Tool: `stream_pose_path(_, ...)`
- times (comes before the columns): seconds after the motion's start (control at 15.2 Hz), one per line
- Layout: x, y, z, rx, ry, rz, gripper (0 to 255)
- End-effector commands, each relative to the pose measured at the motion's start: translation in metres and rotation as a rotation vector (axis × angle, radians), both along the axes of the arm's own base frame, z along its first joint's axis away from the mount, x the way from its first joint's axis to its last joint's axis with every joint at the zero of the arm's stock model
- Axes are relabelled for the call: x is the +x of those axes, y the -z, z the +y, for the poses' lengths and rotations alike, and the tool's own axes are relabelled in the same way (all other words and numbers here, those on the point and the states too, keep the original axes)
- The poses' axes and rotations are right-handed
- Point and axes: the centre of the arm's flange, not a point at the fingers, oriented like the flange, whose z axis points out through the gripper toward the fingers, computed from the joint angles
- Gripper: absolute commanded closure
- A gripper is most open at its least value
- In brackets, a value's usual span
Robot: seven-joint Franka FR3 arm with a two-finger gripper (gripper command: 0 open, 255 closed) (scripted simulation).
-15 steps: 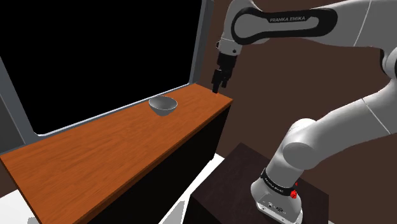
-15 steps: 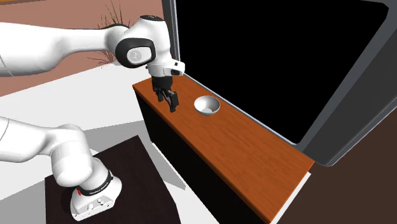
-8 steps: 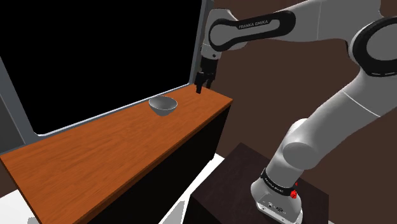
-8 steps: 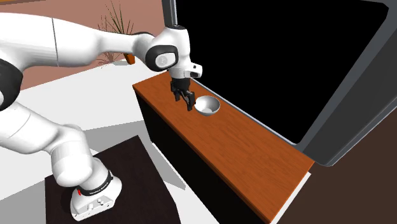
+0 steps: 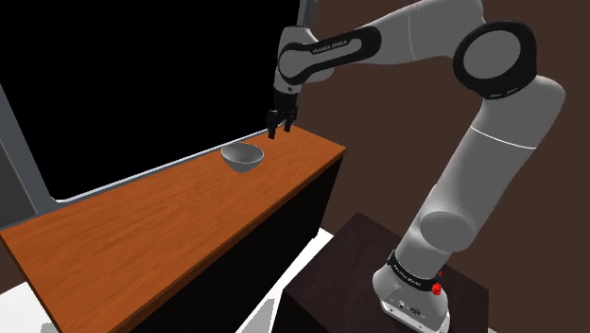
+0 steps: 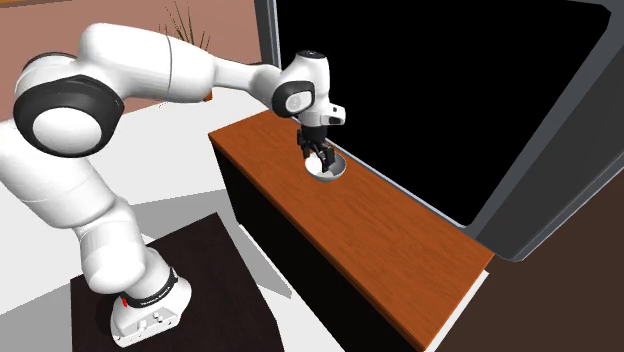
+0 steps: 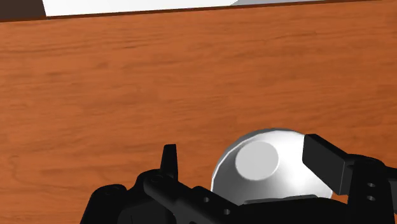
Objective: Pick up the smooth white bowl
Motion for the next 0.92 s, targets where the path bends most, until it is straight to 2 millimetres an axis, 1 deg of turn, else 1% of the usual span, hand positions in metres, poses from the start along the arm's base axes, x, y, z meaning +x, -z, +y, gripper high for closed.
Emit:
stream_pose_path(0.0, 0.025, 0.011, 0.001, -0.002, 0.004, -0.005, 0)
stream_pose_path(0.4, 0.096, 0.042, 0.001, -0.008, 0.015, -0.02, 0)
stream_pose_path(0.46, 0.105, 0.046, 0.001, -0.009, 0.017, -0.022, 0)
stream_pose_path(0.86, 0.105, 0.077, 0.001, -0.009, 0.017, -0.022, 0)
